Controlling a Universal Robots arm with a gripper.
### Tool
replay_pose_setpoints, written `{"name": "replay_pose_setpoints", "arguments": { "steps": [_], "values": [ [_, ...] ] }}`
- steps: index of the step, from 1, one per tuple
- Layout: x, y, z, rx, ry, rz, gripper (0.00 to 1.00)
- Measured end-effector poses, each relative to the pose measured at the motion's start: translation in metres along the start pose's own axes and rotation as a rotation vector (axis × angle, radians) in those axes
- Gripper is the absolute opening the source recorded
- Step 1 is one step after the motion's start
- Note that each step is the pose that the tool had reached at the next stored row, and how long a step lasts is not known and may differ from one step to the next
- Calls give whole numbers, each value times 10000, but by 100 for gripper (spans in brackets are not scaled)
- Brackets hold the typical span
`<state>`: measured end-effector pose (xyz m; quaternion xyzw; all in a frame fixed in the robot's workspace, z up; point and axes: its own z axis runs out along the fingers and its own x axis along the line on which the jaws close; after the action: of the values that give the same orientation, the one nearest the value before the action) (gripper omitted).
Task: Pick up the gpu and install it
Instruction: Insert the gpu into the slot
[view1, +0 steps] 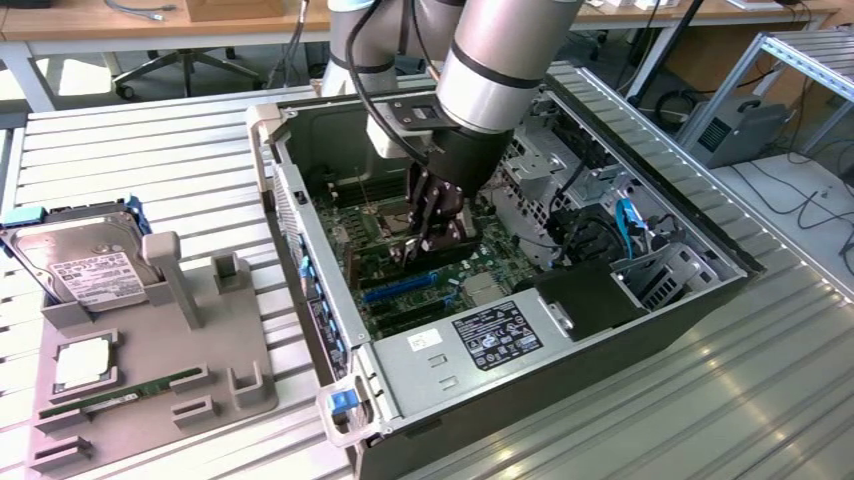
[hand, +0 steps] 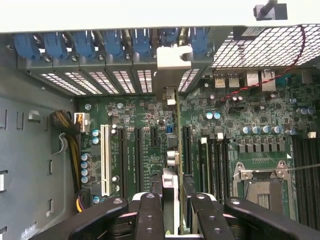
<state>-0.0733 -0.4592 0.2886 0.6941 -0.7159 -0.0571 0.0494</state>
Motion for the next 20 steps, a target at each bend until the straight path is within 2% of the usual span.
{"name": "replay_pose_setpoints", "arguments": {
  "steps": [2, 3, 4, 6, 7, 8, 20],
  "values": [
    [-33, 8, 52, 1, 2, 0, 27],
    [-35, 10, 70, 4, 120, 18, 27],
    [-46, 10, 81, 7, 187, 145, 27],
    [-45, 58, 104, 7, 187, 179, 27],
    [-44, 78, 124, 10, 267, 191, 27],
    [-50, 108, 152, 13, 306, 198, 27],
    [-72, 125, 223, 12, 309, 198, 27]
  ]
}}
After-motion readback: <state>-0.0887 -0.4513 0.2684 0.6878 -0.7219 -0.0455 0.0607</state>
